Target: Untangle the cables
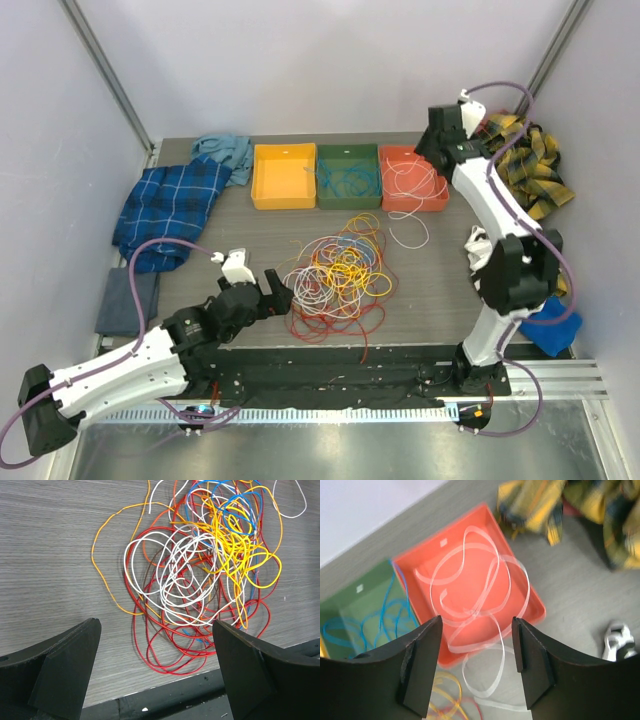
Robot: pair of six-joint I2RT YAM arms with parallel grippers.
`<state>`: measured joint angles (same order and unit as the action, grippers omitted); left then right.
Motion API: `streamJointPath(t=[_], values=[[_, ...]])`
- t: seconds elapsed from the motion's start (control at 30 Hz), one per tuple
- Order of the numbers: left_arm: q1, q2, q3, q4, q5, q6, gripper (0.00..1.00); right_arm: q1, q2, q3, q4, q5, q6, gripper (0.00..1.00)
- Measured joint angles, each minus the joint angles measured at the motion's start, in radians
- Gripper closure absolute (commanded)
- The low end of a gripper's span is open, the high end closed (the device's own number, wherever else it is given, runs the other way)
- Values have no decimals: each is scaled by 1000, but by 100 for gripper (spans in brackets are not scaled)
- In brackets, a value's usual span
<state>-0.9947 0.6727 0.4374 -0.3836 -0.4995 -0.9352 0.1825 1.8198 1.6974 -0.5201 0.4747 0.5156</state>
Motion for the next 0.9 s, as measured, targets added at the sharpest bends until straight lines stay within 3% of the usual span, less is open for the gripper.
streamJointPath(t=[0.2,0.37,0.9], values=[[0,4,0,20,15,0,0,40,-243,-464,163,-93,89,37],[0,9,0,33,26,-1,0,56,-246,-722,245,-194,151,38],[0,18,0,36,29,1,0,66,-220,-774,452,-260,200,38]])
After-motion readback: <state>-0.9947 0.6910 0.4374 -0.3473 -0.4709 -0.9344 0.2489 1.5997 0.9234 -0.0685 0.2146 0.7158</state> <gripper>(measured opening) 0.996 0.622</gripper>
